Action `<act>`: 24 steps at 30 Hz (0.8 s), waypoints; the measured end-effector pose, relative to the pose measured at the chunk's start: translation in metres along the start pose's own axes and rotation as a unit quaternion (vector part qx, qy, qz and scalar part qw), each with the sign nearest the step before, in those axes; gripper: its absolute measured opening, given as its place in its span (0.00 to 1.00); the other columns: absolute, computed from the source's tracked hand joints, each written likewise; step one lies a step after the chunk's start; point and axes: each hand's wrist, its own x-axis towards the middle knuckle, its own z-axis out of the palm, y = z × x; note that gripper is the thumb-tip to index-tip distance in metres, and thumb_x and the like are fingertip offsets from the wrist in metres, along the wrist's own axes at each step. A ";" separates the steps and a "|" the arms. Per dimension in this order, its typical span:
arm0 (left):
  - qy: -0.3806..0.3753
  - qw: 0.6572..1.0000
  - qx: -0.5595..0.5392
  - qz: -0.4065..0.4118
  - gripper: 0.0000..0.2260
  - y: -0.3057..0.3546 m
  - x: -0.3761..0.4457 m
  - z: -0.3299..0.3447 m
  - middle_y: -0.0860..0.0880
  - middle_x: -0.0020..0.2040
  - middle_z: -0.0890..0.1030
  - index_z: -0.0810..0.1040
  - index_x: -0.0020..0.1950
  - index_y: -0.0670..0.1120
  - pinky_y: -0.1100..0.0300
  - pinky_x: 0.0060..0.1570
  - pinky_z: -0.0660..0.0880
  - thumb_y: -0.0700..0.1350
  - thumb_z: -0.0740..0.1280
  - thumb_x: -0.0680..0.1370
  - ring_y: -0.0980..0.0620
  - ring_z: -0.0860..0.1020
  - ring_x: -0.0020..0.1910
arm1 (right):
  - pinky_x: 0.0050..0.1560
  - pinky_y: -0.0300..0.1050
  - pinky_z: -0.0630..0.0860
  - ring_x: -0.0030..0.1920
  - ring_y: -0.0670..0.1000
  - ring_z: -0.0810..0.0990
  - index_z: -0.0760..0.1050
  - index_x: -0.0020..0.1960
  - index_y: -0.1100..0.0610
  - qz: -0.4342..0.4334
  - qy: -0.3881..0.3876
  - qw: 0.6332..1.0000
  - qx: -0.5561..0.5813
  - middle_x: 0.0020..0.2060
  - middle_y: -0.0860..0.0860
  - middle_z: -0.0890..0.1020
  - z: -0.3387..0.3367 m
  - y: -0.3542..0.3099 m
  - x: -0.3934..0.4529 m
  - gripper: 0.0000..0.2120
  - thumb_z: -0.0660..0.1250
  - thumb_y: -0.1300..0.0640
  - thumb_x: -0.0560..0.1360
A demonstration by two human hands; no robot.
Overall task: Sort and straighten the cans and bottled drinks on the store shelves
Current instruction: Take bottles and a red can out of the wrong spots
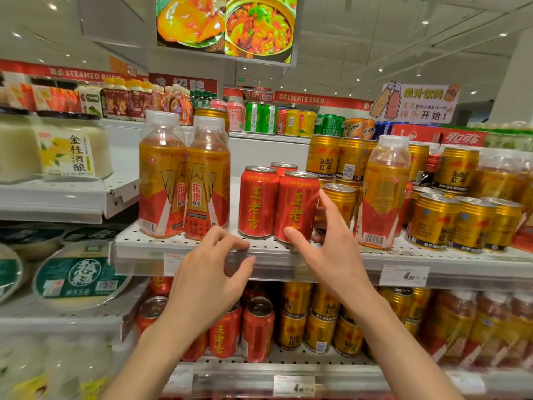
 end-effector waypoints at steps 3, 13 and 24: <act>0.005 1.000 -0.001 0.000 0.07 0.000 -0.001 0.000 0.60 0.50 0.73 0.80 0.53 0.54 0.63 0.40 0.73 0.53 0.71 0.77 0.58 0.77 0.42 | 0.67 0.49 0.74 0.72 0.47 0.71 0.49 0.82 0.48 -0.001 0.002 1.000 -0.023 0.75 0.47 0.69 0.004 0.001 -0.001 0.44 0.67 0.37 0.75; 0.107 0.988 -0.096 -0.051 0.04 -0.004 0.007 -0.033 0.58 0.49 0.78 0.81 0.51 0.53 0.73 0.41 0.72 0.47 0.71 0.77 0.62 0.77 0.45 | 0.56 0.45 0.79 0.55 0.44 0.77 0.74 0.65 0.55 -0.111 0.128 0.986 -0.003 0.56 0.45 0.77 -0.016 -0.009 0.005 0.18 0.71 0.53 0.78; 0.139 0.984 0.090 -0.061 0.28 -0.035 0.078 -0.113 0.47 0.69 0.70 0.64 0.75 0.53 0.47 0.61 0.75 0.51 0.70 0.77 0.50 0.73 0.62 | 0.61 0.47 0.76 0.61 0.50 0.78 0.68 0.72 0.52 -0.142 -0.070 0.985 -0.064 0.64 0.49 0.77 0.023 -0.116 0.065 0.27 0.66 0.40 0.78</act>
